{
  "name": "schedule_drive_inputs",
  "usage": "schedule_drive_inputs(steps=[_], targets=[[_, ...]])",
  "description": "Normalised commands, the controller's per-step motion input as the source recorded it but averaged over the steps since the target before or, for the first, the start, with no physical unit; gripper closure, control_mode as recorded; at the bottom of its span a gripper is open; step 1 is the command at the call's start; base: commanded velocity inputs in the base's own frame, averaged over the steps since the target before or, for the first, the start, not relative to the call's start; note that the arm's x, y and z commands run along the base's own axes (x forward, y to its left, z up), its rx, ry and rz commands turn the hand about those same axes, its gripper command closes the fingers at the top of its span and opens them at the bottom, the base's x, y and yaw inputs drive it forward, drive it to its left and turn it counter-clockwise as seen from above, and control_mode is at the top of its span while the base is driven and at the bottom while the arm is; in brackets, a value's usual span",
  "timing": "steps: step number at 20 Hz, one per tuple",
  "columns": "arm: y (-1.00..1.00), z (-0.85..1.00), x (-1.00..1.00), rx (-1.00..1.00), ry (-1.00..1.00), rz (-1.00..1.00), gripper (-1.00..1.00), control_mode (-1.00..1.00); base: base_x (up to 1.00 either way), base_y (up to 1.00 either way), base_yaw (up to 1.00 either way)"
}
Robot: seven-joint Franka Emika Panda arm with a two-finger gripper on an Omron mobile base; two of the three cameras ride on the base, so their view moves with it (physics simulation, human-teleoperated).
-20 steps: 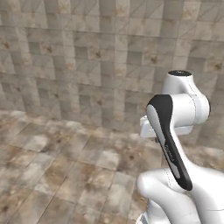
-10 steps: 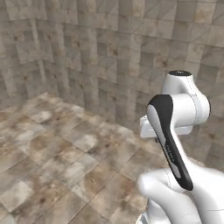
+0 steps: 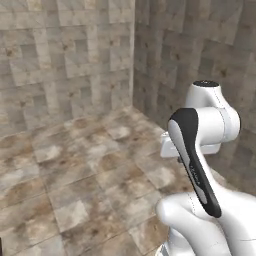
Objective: Retrieve the butter from the fridge and place it on a plate on the dining table. Then retrieve the butter knife by the fridge and place it near the plate.
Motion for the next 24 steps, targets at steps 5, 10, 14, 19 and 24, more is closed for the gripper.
schedule_drive_inputs(steps=[5,10,14,19,24], targets=[[0.0,0.0,0.0,0.0,0.0,0.0,1.0,1.0,1.0,0.0,0.65],[0.0,0.0,0.0,0.0,0.0,0.0,1.0,1.0,1.0,-0.02,0.63],[0.0,0.0,0.0,0.0,0.0,0.0,1.0,1.0,1.0,-0.1,0.58],[0.0,0.0,0.0,0.0,0.0,0.0,1.0,1.0,1.0,-0.27,0.55],[0.0,0.0,0.0,0.0,0.0,0.0,1.0,1.0,1.0,-0.39,0.53]])
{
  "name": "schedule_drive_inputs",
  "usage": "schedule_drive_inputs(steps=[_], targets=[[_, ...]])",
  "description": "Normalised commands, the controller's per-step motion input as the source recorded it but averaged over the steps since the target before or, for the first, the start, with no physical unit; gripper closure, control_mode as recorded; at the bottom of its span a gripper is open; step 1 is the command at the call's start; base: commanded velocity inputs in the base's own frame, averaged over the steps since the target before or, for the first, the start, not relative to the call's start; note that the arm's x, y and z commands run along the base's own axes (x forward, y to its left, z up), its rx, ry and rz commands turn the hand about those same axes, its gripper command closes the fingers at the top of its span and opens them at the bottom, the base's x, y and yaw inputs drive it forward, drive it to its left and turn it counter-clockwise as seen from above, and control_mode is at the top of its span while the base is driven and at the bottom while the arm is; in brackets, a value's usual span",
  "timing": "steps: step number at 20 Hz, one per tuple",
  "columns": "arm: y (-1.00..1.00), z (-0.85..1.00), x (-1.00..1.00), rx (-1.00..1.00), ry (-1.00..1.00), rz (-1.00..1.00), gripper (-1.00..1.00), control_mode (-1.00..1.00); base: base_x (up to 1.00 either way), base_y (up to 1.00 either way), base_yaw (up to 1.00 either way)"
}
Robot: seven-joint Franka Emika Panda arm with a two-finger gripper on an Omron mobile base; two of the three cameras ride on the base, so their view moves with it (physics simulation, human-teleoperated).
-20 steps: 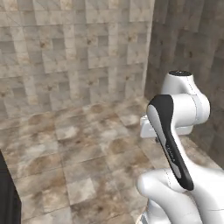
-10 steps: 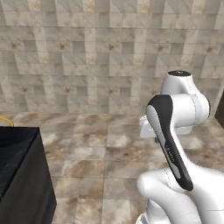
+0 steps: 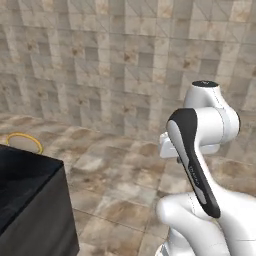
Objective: Retrieve the butter from the fridge and place it on a plate on the dining table. Then retrieve the butter knife by the fridge and place it near the plate.
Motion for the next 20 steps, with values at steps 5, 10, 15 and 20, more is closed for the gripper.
schedule_drive_inputs(steps=[5,10,15,20], targets=[[0.0,0.0,0.0,0.0,0.0,0.0,1.0,1.0,1.0,-0.4,0.52],[0.0,0.0,0.0,0.0,0.0,0.0,1.0,1.0,1.0,-0.41,0.51],[0.0,0.0,0.0,0.0,0.0,0.0,1.0,1.0,1.0,-0.37,0.53],[0.0,0.0,0.0,0.0,0.0,0.0,1.0,1.0,1.0,-0.38,0.52]])
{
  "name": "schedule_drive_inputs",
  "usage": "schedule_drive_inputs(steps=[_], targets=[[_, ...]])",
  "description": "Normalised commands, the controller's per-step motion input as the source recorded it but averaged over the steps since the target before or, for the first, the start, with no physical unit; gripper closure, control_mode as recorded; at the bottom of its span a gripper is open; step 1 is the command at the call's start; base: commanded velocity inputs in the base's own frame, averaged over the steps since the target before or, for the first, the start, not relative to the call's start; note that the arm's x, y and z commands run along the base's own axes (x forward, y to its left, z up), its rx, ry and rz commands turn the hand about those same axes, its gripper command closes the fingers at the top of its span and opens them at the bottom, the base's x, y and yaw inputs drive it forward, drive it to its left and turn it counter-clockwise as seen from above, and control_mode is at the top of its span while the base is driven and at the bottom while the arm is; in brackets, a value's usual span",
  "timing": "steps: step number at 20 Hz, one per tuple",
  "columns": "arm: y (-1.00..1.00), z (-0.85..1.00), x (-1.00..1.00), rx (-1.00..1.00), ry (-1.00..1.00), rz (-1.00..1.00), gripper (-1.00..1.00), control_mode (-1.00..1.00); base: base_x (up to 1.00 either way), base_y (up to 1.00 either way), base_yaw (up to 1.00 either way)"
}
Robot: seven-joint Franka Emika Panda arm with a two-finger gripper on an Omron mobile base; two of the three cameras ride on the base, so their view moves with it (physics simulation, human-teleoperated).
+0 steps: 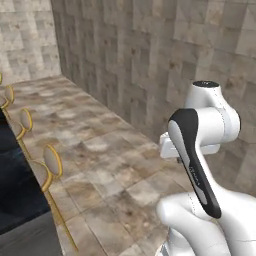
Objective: Retrieve the butter from the fridge and place it on a plate on the dining table. Then retrieve the butter knife by the fridge and place it near the plate.
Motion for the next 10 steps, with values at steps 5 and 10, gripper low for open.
schedule_drive_inputs(steps=[5,10], targets=[[0.0,0.0,0.0,0.0,0.0,0.0,1.0,1.0,1.0,-0.37,0.52],[0.0,0.0,0.0,0.0,0.0,0.0,1.0,1.0,1.0,-0.26,0.55]])
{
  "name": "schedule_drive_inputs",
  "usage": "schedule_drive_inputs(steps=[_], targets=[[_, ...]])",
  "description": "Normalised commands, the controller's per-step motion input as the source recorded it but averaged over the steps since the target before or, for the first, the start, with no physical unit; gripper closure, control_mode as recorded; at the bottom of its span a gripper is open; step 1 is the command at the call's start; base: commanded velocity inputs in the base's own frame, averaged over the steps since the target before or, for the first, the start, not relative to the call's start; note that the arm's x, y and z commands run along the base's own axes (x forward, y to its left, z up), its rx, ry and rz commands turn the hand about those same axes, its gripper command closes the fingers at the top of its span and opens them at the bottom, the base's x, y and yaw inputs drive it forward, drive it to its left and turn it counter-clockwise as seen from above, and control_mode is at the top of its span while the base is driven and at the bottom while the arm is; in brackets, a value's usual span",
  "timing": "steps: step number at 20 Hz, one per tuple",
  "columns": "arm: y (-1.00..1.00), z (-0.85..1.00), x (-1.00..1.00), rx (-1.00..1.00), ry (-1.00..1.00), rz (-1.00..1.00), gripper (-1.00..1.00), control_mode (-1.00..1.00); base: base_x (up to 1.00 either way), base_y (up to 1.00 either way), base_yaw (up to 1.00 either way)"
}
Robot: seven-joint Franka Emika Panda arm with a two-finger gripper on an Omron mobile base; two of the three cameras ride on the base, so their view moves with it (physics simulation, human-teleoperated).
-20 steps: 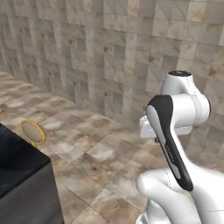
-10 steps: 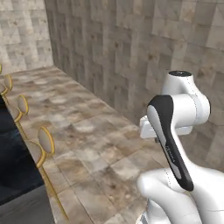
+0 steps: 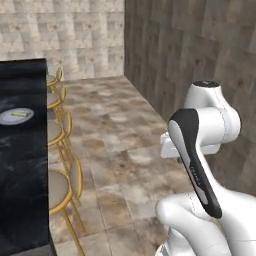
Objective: Retrieve the butter from the fridge and place it on a plate on the dining table. Then retrieve the butter knife by the fridge and place it near the plate.
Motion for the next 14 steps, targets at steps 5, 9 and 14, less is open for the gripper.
schedule_drive_inputs(steps=[5,9,14], targets=[[0.0,0.0,0.0,0.0,0.0,0.0,1.0,1.0,1.0,-0.32,0.53],[0.0,0.0,0.0,0.0,0.0,0.0,1.0,1.0,1.0,-0.34,0.53],[0.0,0.0,0.0,0.0,0.0,0.0,1.0,1.0,0.97,-0.53,0.52]])
